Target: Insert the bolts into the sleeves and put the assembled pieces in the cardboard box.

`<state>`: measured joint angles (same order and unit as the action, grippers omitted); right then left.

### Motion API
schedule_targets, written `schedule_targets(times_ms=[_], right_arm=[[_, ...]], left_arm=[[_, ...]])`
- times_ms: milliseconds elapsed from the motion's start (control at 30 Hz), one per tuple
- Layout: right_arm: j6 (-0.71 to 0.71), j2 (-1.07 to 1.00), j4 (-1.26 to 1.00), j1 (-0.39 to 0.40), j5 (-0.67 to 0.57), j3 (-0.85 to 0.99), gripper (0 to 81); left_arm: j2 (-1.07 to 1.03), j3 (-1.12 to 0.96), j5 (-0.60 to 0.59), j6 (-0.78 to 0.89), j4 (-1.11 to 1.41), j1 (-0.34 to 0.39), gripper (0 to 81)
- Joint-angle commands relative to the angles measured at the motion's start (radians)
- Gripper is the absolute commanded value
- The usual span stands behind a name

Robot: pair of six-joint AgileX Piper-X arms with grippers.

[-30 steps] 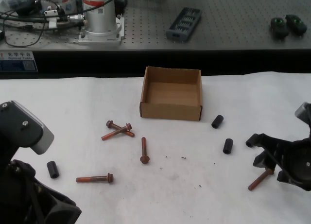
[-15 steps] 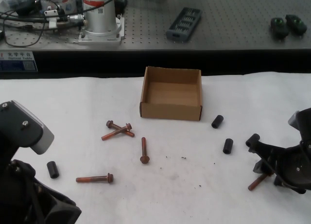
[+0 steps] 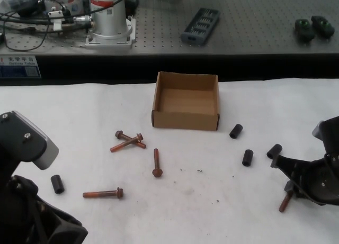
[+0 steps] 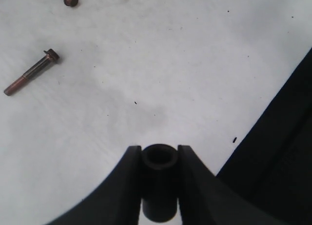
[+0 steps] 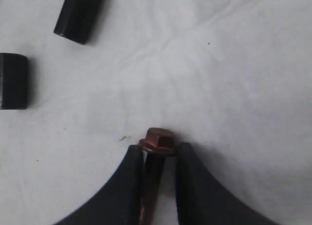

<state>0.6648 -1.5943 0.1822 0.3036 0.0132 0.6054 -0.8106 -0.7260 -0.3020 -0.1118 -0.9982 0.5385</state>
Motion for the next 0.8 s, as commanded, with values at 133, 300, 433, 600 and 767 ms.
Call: schedule_targets(times_ms=[133,300,433,600,767], right_arm=[[-0.014,-0.042,0.032,0.000,-0.030,-0.019,7.2],[-0.014,-0.035,-0.087,0.000,-0.219,-0.018,7.2],[-0.093,-0.028,-0.221,0.002,-0.467,-0.018,7.2],[-0.167,-0.028,-0.278,0.002,-0.708,-0.012,7.2],[-0.189,-0.028,-0.151,0.005,-0.892,0.048,7.2]], left_arm=[[0.007,-0.005,0.002,0.008,-0.021,-0.002,0.6],[0.007,-0.005,0.002,0.008,-0.021,-0.002,0.6],[0.007,-0.005,0.002,0.008,-0.021,-0.002,0.6],[0.007,-0.005,0.002,0.008,-0.017,-0.002,0.6],[0.007,-0.005,0.002,0.008,-0.011,-0.002,0.6]])
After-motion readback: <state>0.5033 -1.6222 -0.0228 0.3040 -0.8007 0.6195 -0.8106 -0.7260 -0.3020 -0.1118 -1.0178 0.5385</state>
